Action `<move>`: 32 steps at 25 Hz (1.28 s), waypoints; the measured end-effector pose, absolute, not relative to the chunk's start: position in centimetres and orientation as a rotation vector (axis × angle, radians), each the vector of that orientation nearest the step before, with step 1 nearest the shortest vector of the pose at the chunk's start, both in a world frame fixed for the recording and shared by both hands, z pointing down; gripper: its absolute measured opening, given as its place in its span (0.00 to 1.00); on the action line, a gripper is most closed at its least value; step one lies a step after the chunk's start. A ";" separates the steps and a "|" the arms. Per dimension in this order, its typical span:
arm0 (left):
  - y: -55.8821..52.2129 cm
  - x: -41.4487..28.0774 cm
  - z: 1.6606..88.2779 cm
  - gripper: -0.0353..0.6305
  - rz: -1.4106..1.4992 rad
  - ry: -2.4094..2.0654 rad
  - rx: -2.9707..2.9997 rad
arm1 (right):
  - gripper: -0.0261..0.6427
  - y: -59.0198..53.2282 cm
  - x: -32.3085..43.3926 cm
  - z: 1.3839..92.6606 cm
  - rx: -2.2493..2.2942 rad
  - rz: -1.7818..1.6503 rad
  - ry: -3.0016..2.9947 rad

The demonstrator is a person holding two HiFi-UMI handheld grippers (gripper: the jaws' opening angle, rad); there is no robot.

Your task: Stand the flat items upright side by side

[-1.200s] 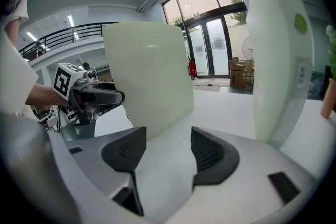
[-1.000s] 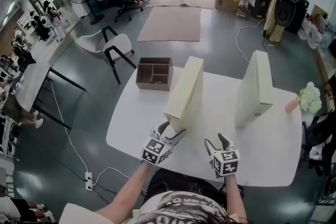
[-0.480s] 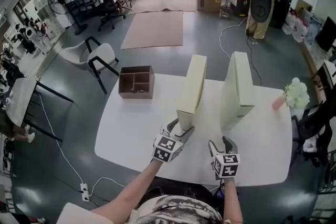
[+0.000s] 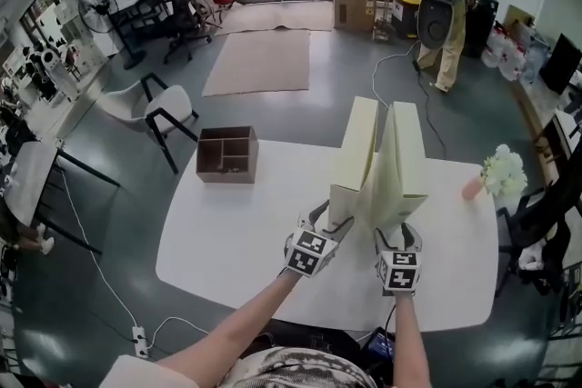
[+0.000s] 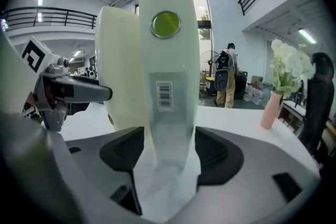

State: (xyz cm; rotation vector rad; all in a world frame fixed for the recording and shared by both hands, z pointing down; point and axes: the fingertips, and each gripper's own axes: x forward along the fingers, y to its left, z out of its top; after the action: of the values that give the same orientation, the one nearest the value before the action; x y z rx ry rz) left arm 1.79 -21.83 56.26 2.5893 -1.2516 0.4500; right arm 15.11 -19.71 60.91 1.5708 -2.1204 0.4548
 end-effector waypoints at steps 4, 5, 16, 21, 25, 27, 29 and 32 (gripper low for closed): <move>-22.5 2.9 56.4 0.49 0.459 -1.232 2.599 | 0.49 -21.4 14.8 61.2 1.567 0.436 -2.102; -22.6 3.1 56.4 0.49 0.459 -1.228 2.601 | 0.50 -21.7 14.7 61.2 1.572 0.441 -2.106; -22.7 4.0 56.3 0.49 0.454 -1.192 2.611 | 0.50 -22.5 13.3 61.0 1.574 0.462 -2.142; -22.5 4.0 56.3 0.52 0.451 -1.150 2.615 | 0.50 -22.3 13.4 61.1 1.556 0.474 -2.141; -22.0 3.9 56.2 0.53 0.454 -1.129 2.632 | 0.50 -21.7 13.6 61.1 1.565 0.486 -2.142; -21.7 3.8 56.2 0.53 0.461 -1.125 2.639 | 0.50 -21.3 13.7 61.1 1.567 0.490 -2.143; -21.2 3.5 56.2 0.53 0.468 -1.126 2.638 | 0.50 -20.7 13.7 61.1 1.566 0.495 -2.148; -20.2 2.7 56.4 0.53 0.453 -1.135 2.615 | 0.50 -19.5 13.3 61.5 1.562 0.525 -2.165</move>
State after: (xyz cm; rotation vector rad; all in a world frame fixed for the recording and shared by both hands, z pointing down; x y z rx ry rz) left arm 2.74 -20.21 56.38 2.6150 -1.1351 0.4532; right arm 13.26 -19.45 61.47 1.5618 -2.1653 0.5246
